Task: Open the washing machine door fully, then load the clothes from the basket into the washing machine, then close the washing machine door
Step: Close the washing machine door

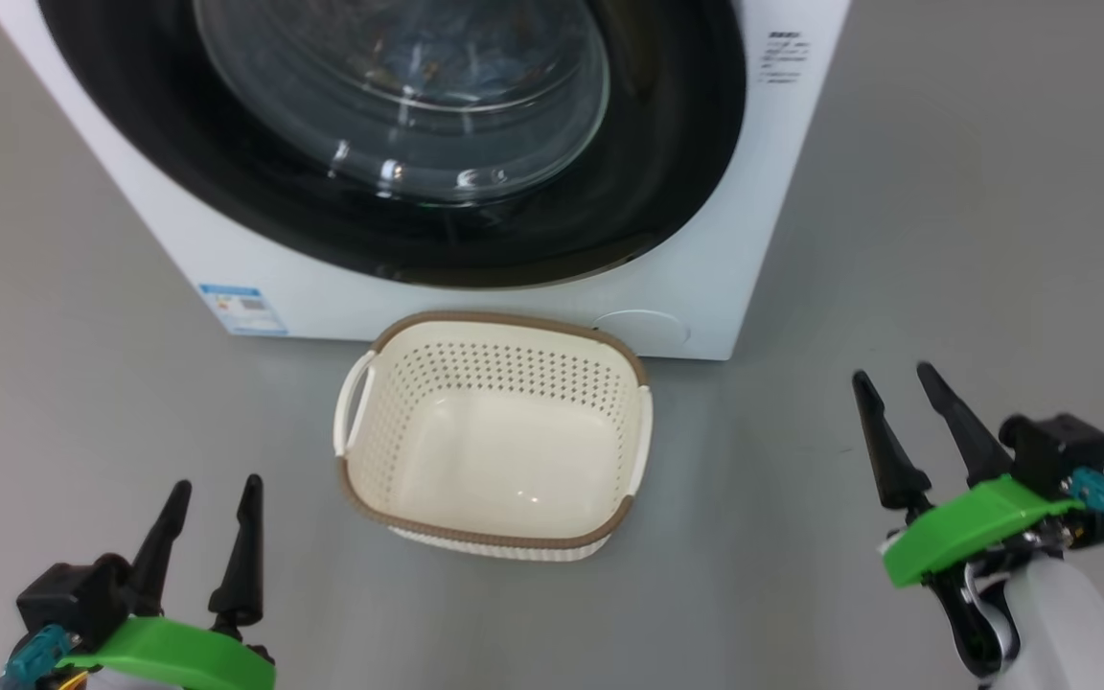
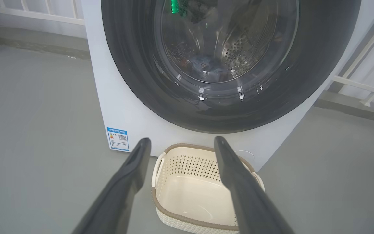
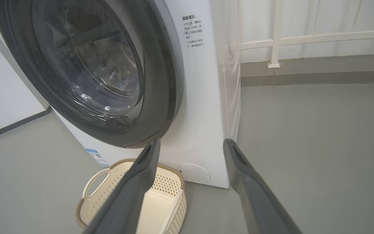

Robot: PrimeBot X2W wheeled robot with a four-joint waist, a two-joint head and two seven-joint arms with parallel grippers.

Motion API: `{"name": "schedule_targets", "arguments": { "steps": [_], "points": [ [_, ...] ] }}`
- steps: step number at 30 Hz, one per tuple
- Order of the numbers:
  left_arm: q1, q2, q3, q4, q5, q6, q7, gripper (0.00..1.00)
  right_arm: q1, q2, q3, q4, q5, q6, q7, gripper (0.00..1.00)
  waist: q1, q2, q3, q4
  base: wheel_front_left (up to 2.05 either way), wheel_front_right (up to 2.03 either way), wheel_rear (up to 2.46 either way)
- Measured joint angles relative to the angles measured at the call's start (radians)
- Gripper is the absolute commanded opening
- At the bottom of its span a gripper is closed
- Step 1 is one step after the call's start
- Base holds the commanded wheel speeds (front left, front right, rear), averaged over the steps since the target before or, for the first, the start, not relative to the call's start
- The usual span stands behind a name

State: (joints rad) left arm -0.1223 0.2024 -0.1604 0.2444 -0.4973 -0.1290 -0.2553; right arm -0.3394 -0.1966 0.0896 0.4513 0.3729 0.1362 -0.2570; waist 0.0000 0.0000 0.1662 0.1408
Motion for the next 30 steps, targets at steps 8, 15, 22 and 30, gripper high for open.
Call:
{"name": "schedule_targets", "arguments": {
  "steps": [8,15,22,30],
  "points": [
    [0.028,0.012,0.016,0.011,-0.001,0.000,0.000,1.00,0.092,0.003,-0.045,-0.021,0.000,0.000,0.000,1.00,0.0000,0.0000,-0.040,-0.055,0.00,0.00,0.00],
    [0.066,0.021,0.039,0.012,-0.001,0.000,0.000,1.00,0.161,0.006,-0.075,-0.028,0.000,0.000,0.000,1.00,0.0000,0.0000,-0.074,-0.094,0.00,0.00,0.00],
    [0.097,0.022,0.057,0.013,0.001,0.000,0.000,1.00,0.206,0.008,-0.107,-0.036,0.000,0.000,0.000,1.00,0.0000,0.0000,-0.098,-0.129,0.00,0.00,0.00],
    [0.108,0.025,0.072,0.013,0.002,0.000,0.000,1.00,0.227,0.013,-0.118,-0.049,0.000,0.000,0.000,1.00,0.0000,0.0000,-0.106,-0.147,0.00,0.00,0.00]
  ]
}}
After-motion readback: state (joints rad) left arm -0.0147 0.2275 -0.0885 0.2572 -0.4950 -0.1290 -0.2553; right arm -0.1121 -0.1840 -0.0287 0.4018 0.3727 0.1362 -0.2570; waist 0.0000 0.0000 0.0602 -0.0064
